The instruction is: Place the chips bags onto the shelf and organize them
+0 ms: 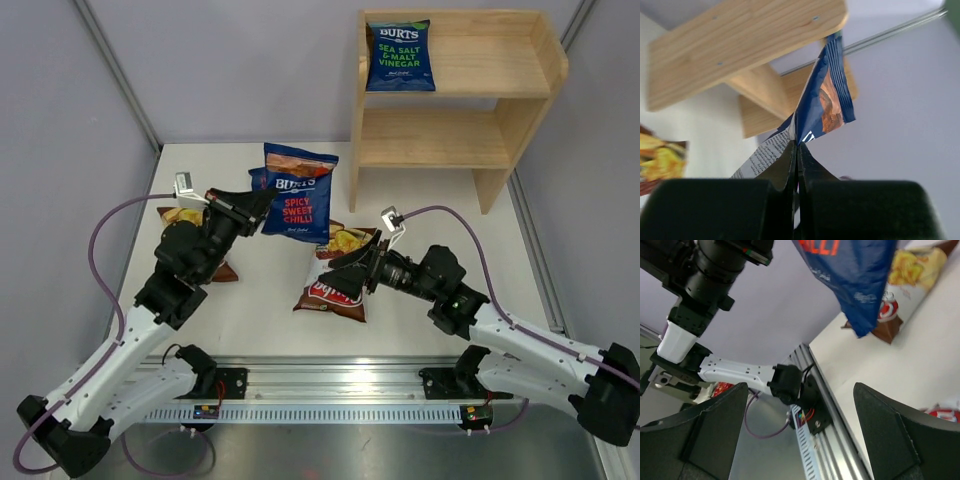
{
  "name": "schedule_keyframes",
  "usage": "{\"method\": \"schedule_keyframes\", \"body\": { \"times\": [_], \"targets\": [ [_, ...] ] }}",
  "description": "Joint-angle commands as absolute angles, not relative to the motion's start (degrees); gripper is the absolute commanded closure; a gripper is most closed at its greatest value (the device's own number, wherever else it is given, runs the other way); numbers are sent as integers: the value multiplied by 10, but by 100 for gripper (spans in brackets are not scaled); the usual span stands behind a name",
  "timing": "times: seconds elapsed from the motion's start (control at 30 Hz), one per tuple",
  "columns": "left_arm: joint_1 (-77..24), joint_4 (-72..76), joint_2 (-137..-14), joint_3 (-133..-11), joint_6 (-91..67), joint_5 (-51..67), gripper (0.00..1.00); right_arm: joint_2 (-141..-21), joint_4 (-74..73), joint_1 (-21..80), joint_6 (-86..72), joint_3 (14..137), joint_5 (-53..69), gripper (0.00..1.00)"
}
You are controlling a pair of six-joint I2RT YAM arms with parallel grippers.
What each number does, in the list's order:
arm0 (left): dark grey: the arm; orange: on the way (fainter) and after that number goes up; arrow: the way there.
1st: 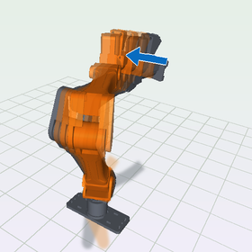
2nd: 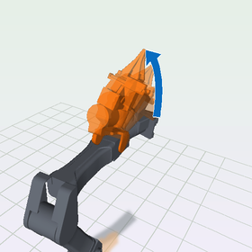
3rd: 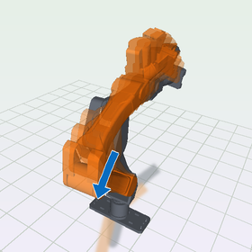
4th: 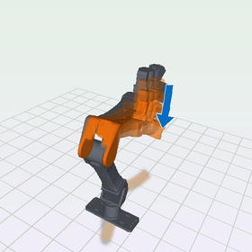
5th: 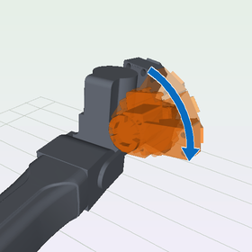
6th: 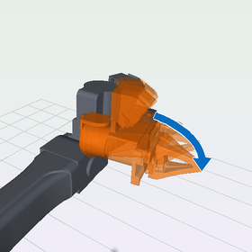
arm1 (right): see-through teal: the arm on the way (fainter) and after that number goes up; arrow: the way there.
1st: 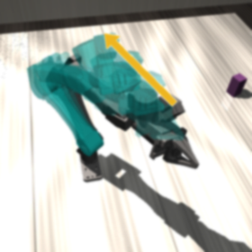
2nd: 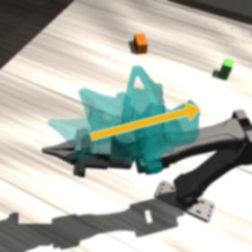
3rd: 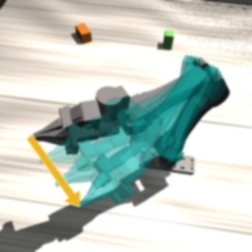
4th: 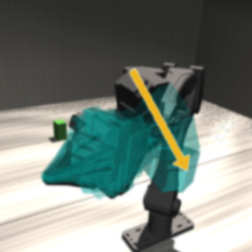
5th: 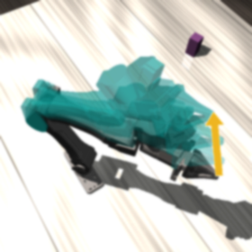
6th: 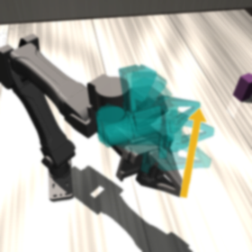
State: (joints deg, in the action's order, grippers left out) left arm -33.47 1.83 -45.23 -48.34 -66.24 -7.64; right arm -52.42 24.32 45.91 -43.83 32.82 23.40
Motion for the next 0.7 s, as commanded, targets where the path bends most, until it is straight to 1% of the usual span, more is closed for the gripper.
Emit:
{"method": "schedule_keyframes", "body": {
  "times": [0.0,0.03,0.1,0.2,0.23,0.37,0.6,0.67],
  "targets": [
    [-359,143,-444,-470,-768,-150,100,-542,423,530,-359,316,70,5],
    [-366,175,-443,-464,-799,-156,100,-551,471,537,-346,310,45,5],
    [-384,195,-442,-458,-823,-175,100,-582,538,548,-339,298,29,5],
    [-416,244,-438,-438,-867,-207,100,-619,616,553,-330,288,4,5],
    [-424,258,-436,-432,-871,-215,100,-633,632,554,-321,287,-18,6],
    [-460,290,-439,-425,-886,-247,100,-651,663,555,-298,305,-11,6],
    [-504,345,-460,-402,-934,-257,100,-671,731,555,-280,330,-12,7],
    [-507,359,-468,-396,-951,-251,100,-677,747,555,-281,331,-14,9]
  ]
}}
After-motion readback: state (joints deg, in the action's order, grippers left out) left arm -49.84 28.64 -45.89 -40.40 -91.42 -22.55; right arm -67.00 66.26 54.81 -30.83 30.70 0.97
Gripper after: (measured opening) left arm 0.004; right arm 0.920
